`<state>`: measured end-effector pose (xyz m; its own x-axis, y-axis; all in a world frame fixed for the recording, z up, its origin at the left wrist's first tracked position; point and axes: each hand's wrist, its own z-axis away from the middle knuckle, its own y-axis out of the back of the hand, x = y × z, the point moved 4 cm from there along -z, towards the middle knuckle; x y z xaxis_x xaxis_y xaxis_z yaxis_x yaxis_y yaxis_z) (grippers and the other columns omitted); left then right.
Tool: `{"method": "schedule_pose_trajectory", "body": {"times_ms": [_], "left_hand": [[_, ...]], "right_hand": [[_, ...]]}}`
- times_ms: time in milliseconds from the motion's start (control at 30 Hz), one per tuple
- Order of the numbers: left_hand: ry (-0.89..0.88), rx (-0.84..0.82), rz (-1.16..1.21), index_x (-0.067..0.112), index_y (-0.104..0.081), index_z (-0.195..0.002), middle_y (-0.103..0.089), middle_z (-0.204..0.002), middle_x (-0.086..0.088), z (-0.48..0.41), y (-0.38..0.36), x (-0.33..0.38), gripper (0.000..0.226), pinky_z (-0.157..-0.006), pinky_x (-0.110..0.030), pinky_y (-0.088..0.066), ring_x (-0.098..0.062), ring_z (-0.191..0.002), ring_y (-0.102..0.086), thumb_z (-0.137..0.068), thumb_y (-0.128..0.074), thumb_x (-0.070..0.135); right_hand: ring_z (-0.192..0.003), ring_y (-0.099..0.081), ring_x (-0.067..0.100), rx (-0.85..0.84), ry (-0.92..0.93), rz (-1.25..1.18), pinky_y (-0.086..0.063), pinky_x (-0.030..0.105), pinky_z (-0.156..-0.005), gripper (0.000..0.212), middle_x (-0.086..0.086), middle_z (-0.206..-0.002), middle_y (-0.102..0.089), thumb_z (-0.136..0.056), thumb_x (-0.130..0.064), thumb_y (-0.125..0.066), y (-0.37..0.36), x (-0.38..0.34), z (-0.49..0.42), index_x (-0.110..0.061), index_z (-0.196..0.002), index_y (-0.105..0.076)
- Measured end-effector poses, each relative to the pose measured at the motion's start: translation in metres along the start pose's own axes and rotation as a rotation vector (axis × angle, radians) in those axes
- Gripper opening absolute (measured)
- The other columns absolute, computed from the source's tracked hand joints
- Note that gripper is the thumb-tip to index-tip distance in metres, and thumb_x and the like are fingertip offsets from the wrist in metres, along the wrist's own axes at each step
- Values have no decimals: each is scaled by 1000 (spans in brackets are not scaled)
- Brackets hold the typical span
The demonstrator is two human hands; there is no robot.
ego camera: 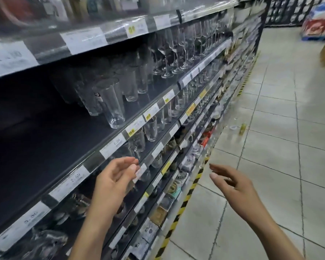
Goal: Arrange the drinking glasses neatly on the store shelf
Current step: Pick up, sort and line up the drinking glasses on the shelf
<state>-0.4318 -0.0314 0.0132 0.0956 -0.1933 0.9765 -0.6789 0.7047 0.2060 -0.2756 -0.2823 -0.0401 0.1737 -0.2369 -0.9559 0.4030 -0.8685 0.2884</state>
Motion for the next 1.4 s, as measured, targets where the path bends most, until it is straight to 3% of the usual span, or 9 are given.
{"method": "schedule_pose_trajectory", "body": {"times_ms": [300, 500, 600, 767, 933, 1100, 1200, 1333, 1400], "left_hand": [[54, 353, 0, 20, -70, -106, -74, -103, 13, -64, -50, 17, 15, -85, -30, -55, -7, -96, -71, -94, -63, 15], [74, 583, -36, 29, -70, -102, -73, -106, 10, -86, -44, 28, 13, -82, -22, -51, -11, -96, -71, -90, -69, 24], [65, 681, -63, 28, -69, -105, -73, -107, 11, -99, -36, 29, 17, -89, -26, -53, -5, -99, -69, -88, -72, 23], [40, 804, -80, 18, -60, -121, -66, -117, 10, -125, -27, 26, 37, -72, -4, -49, 9, -99, -64, -86, -74, 19], [61, 865, -23, 26, -47, -129, -58, -132, 3, -159, -26, 13, 61, -92, -22, -50, -7, -119, -59, -77, -80, 26], [64, 897, -78, 23, -34, -144, -54, -136, 5, -187, -29, 8, 99, -109, -36, -44, -7, -124, -55, -60, -83, 42], [66, 948, -110, 23, -31, -146, -54, -132, 8, -193, -25, 9, 98, -110, -38, -44, -7, -124, -54, -65, -85, 37], [64, 972, -145, 29, -34, -139, -56, -128, 10, -199, -21, 12, 82, -106, -33, -47, -2, -119, -57, -74, -85, 21], [64, 982, -151, 30, -38, -134, -59, -124, 10, -202, -20, 13, 74, -104, -29, -48, -1, -114, -60, -76, -83, 17]], "right_hand": [[-96, -65, -7, -304, 63, -18, -53, 21, -84, 21, -29, -103, -69, -91, -33, -66, 20, -2, -153, -45, -109, -68], [-101, -63, -8, -531, 186, -41, -51, 16, -86, 26, -23, -108, -70, -91, -38, -66, -24, -39, -226, -39, -116, -66], [-99, -63, -8, -601, 233, -43, -50, 16, -86, 23, -21, -106, -70, -90, -40, -68, -58, -56, -256, -38, -113, -67], [-95, -63, -6, -685, 307, -14, -45, 11, -77, 29, -18, -103, -69, -88, -43, -70, -122, -85, -299, -35, -114, -64], [-103, -61, 3, -756, 446, 129, -50, 24, -92, 49, -13, -111, -66, -88, -49, -68, -166, -109, -331, -26, -130, -58], [-118, -56, 17, -796, 546, 267, -43, 29, -96, 65, -5, -127, -62, -89, -53, -64, -198, -126, -348, -21, -143, -47], [-119, -57, 18, -875, 538, 227, -45, 31, -96, 71, -6, -126, -62, -85, -53, -68, -216, -136, -352, -21, -144, -44], [-109, -55, 6, -1019, 464, 106, -38, 19, -85, 62, -28, -101, -52, -85, -37, -75, -238, -143, -349, -28, -138, -43], [-110, -55, 6, -1050, 461, 81, -37, 18, -85, 61, -19, -111, -57, -84, -36, -76, -248, -143, -349, -26, -135, -45]]}}
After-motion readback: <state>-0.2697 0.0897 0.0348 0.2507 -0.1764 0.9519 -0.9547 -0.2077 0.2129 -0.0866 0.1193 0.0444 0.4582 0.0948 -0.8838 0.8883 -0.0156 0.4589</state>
